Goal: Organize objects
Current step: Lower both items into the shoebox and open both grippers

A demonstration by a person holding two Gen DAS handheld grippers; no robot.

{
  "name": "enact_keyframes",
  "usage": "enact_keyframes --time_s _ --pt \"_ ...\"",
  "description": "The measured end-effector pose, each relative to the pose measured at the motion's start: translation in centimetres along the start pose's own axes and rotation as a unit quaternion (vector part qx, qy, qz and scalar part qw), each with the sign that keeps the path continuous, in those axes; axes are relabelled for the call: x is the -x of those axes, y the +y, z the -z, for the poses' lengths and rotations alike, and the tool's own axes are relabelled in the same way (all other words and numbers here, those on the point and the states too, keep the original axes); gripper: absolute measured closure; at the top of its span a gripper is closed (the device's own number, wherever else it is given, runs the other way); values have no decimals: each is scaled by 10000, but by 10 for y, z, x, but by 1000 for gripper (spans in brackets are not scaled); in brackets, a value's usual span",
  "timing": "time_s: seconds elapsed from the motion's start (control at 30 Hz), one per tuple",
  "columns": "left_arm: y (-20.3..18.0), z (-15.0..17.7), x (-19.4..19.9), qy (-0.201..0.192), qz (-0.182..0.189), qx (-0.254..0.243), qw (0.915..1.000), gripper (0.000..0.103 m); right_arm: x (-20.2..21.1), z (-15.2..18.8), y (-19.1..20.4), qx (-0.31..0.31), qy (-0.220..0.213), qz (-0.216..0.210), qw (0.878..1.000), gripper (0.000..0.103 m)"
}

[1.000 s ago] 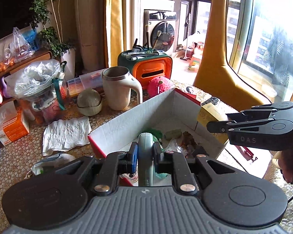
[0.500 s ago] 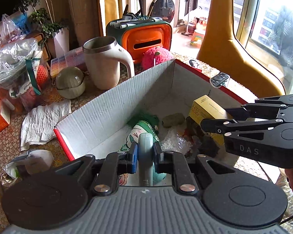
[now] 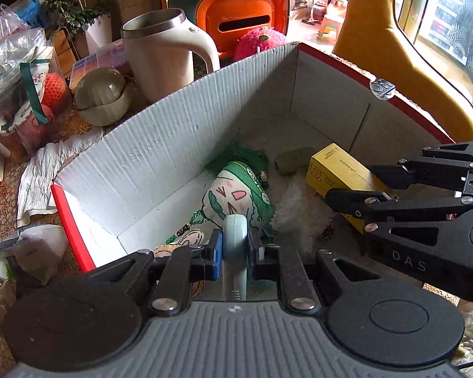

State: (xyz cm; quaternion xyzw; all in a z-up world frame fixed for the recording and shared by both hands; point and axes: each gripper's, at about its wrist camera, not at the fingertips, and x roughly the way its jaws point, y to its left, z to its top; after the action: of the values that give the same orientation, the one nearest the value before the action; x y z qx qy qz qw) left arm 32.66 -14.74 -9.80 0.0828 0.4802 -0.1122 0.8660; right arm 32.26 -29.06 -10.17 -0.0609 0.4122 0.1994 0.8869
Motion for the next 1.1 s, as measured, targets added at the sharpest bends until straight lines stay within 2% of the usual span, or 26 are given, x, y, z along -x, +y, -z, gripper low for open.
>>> enact_keyframes --time_s 0.23,0.43,0.87,0.9,1.0,1.1 --pt "0 3 -6 92 55 29 9999 87 -3 0 -3 -91 95 -25 9999 73" --pt "2 3 -2 22 88 113 9999 87 0 -1 -3 -111 120 9 9999 69" --pt "3 9 23 -164 152 238 9995 86 33 -3 3 -137 -25 -1 9999 65" --pt "4 9 27 -202 164 256 9993 86 36 -3 4 -132 -45 -8 9999 64" --pt "6 11 40 -316 202 289 9989 83 48 -2 5 -176 -131 -8 9998 51" --pt "8 14 54 -440 244 268 9984 77 59 -1 8 -152 -181 -27 9997 50"
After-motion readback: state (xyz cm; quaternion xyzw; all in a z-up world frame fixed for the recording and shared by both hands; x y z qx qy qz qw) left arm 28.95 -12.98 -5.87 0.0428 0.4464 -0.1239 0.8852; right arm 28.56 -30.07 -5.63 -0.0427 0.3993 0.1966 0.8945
